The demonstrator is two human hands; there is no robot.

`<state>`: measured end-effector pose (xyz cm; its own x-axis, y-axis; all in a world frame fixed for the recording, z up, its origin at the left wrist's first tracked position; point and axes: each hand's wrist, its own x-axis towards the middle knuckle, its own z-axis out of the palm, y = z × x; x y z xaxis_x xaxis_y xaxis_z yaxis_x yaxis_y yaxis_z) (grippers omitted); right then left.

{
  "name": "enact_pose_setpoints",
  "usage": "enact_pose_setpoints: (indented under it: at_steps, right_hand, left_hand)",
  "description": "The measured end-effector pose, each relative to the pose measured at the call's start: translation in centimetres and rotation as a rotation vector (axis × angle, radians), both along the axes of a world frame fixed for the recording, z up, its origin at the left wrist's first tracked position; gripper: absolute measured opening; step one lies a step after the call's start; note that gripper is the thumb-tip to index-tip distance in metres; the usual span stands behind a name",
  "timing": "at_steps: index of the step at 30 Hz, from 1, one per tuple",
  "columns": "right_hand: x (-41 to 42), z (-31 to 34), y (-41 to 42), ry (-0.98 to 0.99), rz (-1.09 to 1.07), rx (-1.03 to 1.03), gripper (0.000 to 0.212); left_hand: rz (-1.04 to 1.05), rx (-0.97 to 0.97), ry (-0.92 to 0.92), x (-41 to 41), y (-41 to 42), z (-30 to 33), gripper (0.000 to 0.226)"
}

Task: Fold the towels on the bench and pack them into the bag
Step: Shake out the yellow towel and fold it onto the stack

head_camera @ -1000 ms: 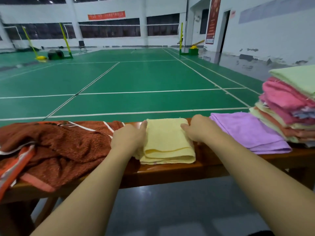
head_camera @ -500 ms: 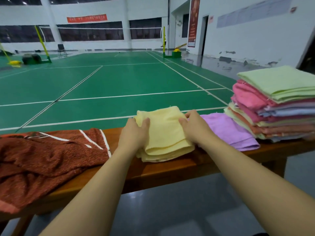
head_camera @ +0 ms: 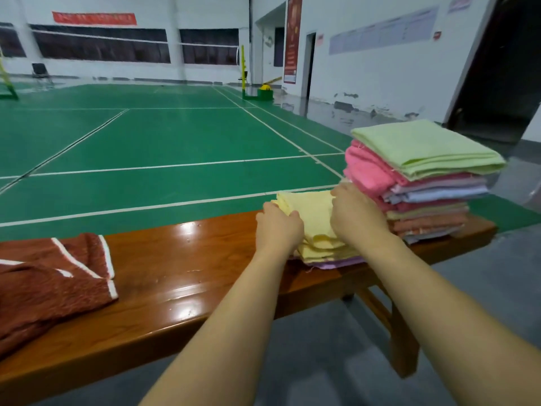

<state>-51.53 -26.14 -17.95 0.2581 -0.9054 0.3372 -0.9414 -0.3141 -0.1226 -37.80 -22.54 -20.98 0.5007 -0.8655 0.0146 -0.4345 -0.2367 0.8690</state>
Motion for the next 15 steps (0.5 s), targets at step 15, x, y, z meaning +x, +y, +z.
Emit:
enact_pose_setpoints:
  at_steps: [15]
  right_hand:
    - [1.7,-1.6,0.9,-0.144,0.196,0.131,0.052]
  left_hand:
    - [-0.296,0.022,-0.498,3.9,2.8,-1.8,0.057]
